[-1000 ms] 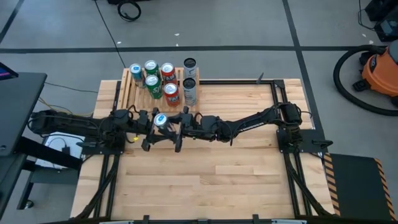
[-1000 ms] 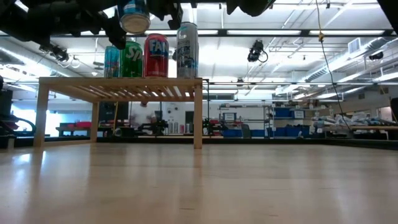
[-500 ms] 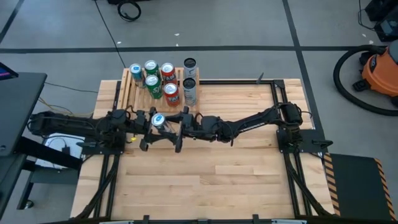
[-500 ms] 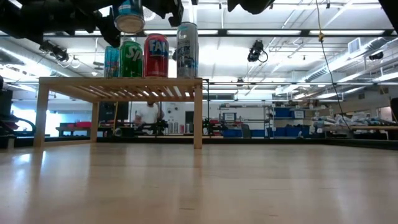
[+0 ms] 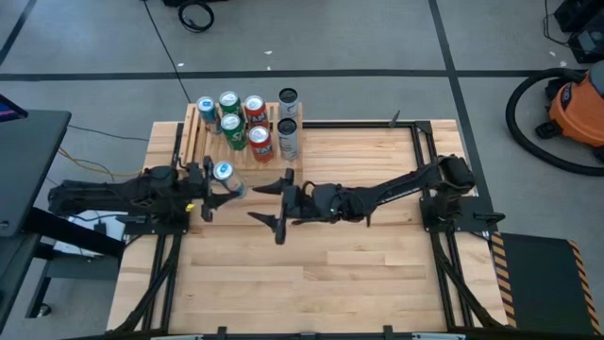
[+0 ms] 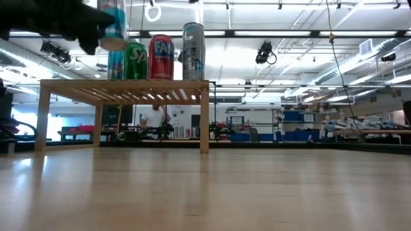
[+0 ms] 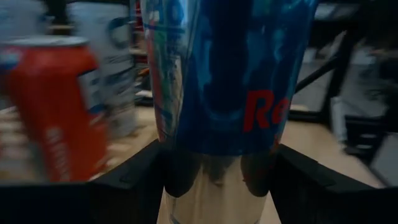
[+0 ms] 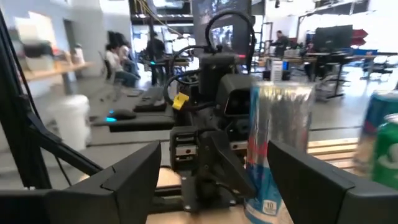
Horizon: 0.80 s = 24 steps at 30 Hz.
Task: Place canned beverage on shelf
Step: Put the blue soda can on the shelf
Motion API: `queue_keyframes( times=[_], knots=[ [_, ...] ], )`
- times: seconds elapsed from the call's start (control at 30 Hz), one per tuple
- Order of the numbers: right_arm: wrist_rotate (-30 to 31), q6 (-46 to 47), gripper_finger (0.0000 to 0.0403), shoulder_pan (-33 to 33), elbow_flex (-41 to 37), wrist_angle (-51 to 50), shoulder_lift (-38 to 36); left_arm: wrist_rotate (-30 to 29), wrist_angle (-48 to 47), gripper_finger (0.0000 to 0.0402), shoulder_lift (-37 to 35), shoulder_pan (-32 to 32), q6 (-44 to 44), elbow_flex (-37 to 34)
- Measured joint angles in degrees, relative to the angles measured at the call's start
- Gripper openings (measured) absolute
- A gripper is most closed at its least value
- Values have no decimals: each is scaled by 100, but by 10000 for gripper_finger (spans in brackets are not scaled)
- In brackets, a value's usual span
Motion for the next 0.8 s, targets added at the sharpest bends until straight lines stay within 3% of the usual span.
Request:
queue_keyframes(
  times=[0.37, 0.5, 0.67, 0.8],
  knots=[
    [1512, -787, 298, 615, -2, -884, -626, -1689, -1385, 235, -955, 3, 134, 0],
    [1655, -928, 295, 712, -2, -980, -642, -1769, -1540, 235, -1248, -4, 191, 0],
    [1737, -936, 295, 733, -4, -1088, -640, -2588, -2065, 235, -1528, -2, 189, 0],
    [1737, -936, 294, 733, -4, -1101, -640, -2909, -2007, 235, -1566, 0, 97, 0]
  ],
)
